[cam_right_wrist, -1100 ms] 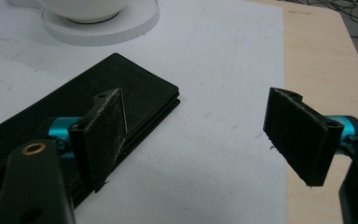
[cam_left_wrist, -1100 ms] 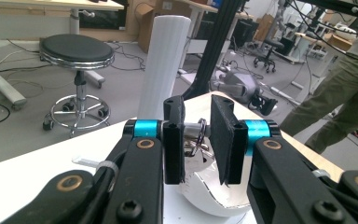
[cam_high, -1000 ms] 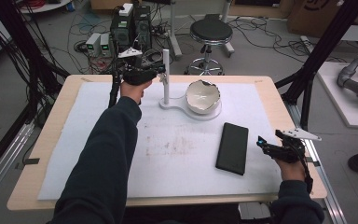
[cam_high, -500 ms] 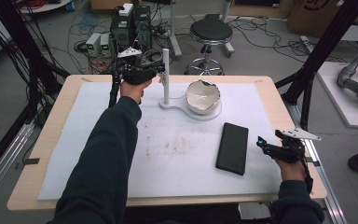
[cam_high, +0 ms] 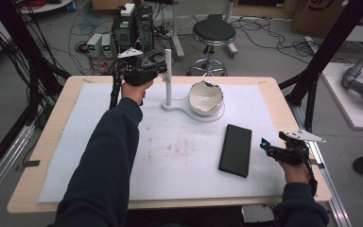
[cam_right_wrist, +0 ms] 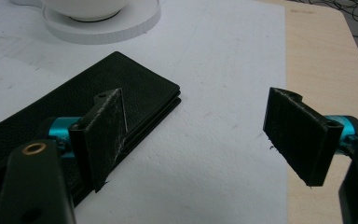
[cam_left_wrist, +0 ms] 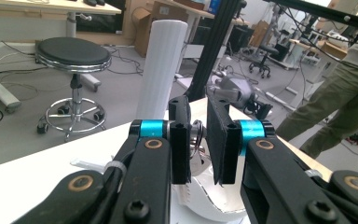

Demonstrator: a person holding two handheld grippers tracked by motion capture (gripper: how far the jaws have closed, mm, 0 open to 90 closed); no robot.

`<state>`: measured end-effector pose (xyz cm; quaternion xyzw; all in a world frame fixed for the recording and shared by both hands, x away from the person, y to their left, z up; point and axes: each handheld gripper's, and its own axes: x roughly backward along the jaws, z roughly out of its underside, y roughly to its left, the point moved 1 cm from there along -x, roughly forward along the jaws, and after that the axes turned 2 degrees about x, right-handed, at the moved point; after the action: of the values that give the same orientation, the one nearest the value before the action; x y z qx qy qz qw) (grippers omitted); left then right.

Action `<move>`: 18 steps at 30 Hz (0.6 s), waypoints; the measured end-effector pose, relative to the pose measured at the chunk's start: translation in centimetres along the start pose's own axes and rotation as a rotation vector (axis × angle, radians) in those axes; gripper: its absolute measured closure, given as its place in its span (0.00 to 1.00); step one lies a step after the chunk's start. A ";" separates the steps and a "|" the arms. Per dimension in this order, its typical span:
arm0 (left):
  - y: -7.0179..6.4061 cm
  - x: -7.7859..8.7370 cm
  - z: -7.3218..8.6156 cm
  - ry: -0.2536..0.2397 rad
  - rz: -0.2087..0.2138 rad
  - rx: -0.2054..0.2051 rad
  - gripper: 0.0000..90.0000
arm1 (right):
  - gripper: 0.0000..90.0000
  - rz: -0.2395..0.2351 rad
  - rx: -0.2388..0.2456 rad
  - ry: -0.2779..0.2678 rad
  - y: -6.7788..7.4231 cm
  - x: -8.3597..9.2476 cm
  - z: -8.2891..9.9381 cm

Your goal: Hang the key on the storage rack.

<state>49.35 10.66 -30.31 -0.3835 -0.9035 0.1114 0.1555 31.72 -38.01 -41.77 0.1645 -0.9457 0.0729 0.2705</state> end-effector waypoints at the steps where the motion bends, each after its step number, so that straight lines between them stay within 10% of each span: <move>1: 0.0 0.0 0.0 0.000 0.000 0.000 0.88 | 0.24 0.000 0.000 0.000 0.0 0.0 0.0; 18: 0.3 0.4 0.4 -0.016 0.033 0.017 0.88 | 0.24 0.000 0.002 0.002 -0.1 0.0 0.0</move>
<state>49.17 11.13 -30.72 -0.3961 -0.8973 0.1247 0.1497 31.70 -38.10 -41.78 0.1645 -0.9454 0.0740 0.2714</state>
